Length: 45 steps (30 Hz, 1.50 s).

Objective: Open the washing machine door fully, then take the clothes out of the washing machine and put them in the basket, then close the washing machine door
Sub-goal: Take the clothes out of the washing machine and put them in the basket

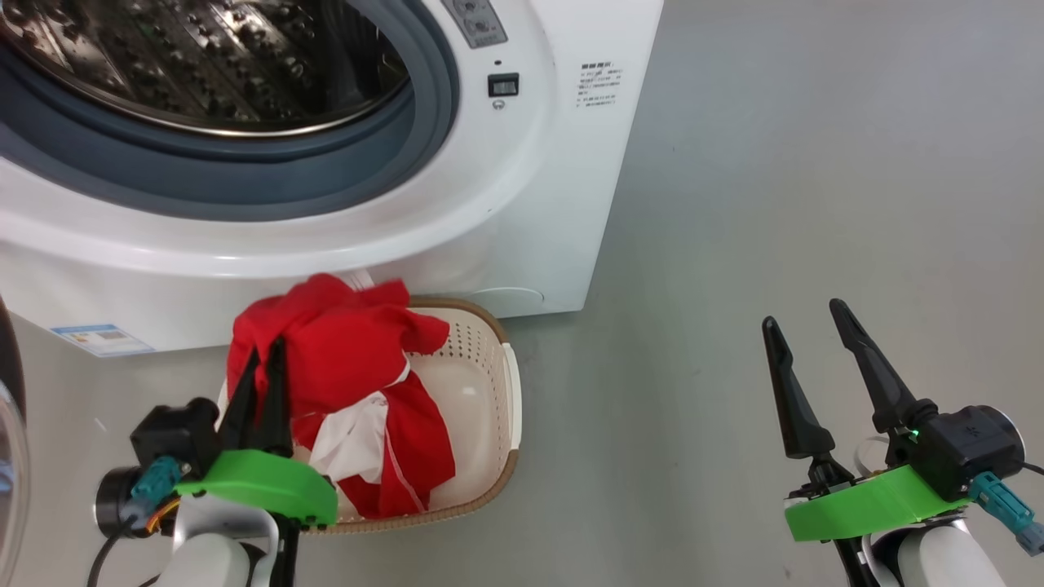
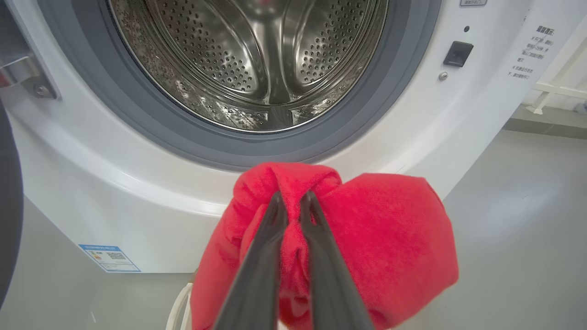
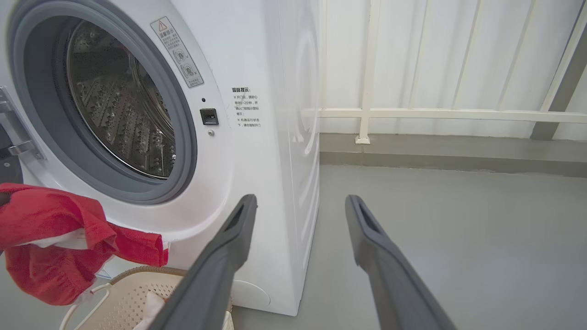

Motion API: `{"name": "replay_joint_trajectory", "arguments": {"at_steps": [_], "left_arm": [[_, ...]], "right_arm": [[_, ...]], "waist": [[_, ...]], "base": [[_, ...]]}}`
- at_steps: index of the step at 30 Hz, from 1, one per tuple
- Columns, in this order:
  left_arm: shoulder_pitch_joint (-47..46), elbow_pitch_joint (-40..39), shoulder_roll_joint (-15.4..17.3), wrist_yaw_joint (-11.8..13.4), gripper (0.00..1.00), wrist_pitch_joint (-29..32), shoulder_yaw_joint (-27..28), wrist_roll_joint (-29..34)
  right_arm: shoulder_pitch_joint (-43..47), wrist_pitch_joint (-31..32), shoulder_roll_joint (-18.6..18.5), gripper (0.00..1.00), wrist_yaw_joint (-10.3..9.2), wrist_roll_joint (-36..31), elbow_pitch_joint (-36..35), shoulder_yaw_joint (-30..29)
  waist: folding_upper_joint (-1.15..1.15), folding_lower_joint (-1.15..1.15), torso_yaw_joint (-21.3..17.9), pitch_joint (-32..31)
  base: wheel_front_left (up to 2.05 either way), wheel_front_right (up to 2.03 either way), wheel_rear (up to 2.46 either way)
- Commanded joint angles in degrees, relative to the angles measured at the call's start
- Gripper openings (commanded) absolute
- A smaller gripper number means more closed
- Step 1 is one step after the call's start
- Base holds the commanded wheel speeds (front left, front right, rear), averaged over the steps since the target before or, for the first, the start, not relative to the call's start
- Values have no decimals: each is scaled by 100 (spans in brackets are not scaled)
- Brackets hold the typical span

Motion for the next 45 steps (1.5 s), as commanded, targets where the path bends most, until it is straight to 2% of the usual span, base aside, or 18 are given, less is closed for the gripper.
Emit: {"name": "replay_joint_trajectory", "arguments": {"at_steps": [1, 13, 14, 20, 23, 29, 40, 45], "left_arm": [[-290, 171, 72, -84, 0, -129, 220, -72], [-1421, 2827, -215, -676, 0, -301, 143, -225], [-1421, 2827, -215, -676, 0, -301, 143, -225], [-2133, 4180, -272, -921, 0, -9, 97, -348], [-2405, 4577, -281, -1058, 0, 128, 73, -392], [-2803, 5239, -297, -1308, 0, 573, 96, -565], [-3176, 5607, -155, -1349, 0, 1043, 45, -636], [-3271, 5649, -69, -1339, 0, 1078, 18, -644]], "right_arm": [[-72, -36, -38, 100, 34, -17, -162, 165], [-311, -36, -38, 100, 34, -45, -191, 265], [-311, -36, -38, 100, 34, -45, -191, 265], [-469, -36, -38, 100, 34, -20, -205, 330], [-527, -36, -38, 100, 34, -1, -211, 325], [-663, -36, -38, 100, 34, 93, -214, 412], [-911, -36, -38, 100, 34, 195, -188, 504], [-994, -36, -38, 100, 34, 240, -186, 512]], "waist": [[0, 0, -22, 85], [0, 0, -82, 666], [0, 0, -82, 666], [0, 0, -237, 1012], [0, 0, -295, 1168], [0, 0, -445, 1468], [0, 0, -710, 1871], [0, 0, -785, 1994]], "base": [[0, 0, 0], [0, 0, 0], [0, 0, 0], [0, 0, 0], [0, 0, 0], [0, 0, 0], [0, 0, 0], [0, 0, 0]]}}
